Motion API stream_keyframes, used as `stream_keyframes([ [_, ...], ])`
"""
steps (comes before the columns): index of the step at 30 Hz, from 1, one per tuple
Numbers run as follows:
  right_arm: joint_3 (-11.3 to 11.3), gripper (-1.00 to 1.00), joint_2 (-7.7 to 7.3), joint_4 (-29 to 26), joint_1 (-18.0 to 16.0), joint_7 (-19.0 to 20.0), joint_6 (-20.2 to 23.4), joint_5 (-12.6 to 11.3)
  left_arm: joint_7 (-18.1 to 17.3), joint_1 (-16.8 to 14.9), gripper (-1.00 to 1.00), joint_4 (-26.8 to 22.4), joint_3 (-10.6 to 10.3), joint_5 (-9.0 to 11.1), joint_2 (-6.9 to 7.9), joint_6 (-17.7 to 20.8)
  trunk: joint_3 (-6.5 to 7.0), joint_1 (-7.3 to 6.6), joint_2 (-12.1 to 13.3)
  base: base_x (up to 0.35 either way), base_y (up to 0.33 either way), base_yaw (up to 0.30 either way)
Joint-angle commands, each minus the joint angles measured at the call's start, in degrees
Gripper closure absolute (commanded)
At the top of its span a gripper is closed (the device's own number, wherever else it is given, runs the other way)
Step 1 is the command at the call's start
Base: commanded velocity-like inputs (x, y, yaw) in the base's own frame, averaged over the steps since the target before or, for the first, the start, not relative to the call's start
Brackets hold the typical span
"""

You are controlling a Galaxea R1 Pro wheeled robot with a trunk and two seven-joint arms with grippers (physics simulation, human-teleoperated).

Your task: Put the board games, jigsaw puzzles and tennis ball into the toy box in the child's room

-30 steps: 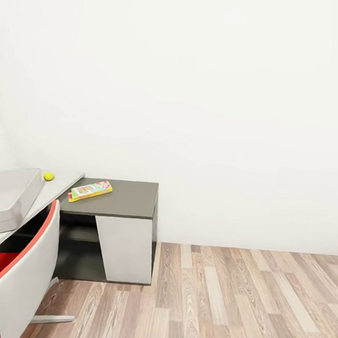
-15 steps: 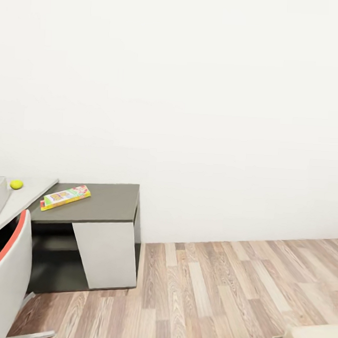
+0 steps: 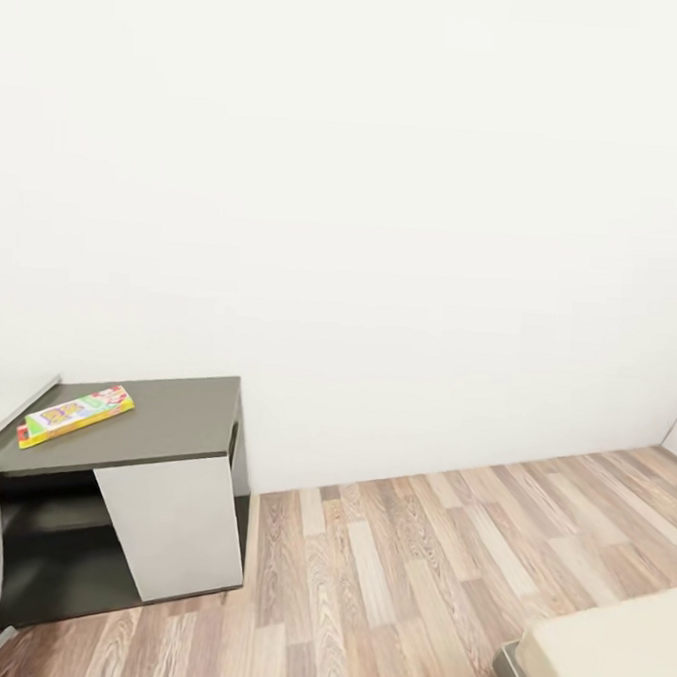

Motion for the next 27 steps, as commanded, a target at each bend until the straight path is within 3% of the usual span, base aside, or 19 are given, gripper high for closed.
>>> stream_keyframes([
  [1, -0.05, -1.0, 0.0, -0.01, -0.01, 0.19, -0.15, -0.13, -0.06, -0.02, -1.0, 0.03, 0.34, -0.04, -0.02, -0.17, 0.14, -0.23, 0.39, 0.0, 0.0, -0.235],
  [7, -0.05, -1.0, 0.01, -0.01, -0.01, 0.19, -0.19, -0.13, -0.07, -0.02, -1.0, 0.05, 0.32, -0.04, -0.02, -0.07, 1.21, -1.55, 2.79, 0.0, 0.0, -0.114],
  [20, -0.05, -1.0, 0.02, -0.01, -0.01, 0.19, -0.21, -0.13, -0.15, -0.02, -1.0, 0.03, -0.06, -0.1, 0.09, -0.4, 1.21, -1.55, 2.79, 0.008, 0.002, -0.011],
  [27, -0.05, -1.0, 0.09, -0.01, -0.01, 0.19, -0.2, -0.13, -0.15, -0.02, -1.0, 0.03, -0.11, -0.12, 0.15, -0.54, 1.21, -1.55, 2.79, 0.195, 0.122, 0.0],
])
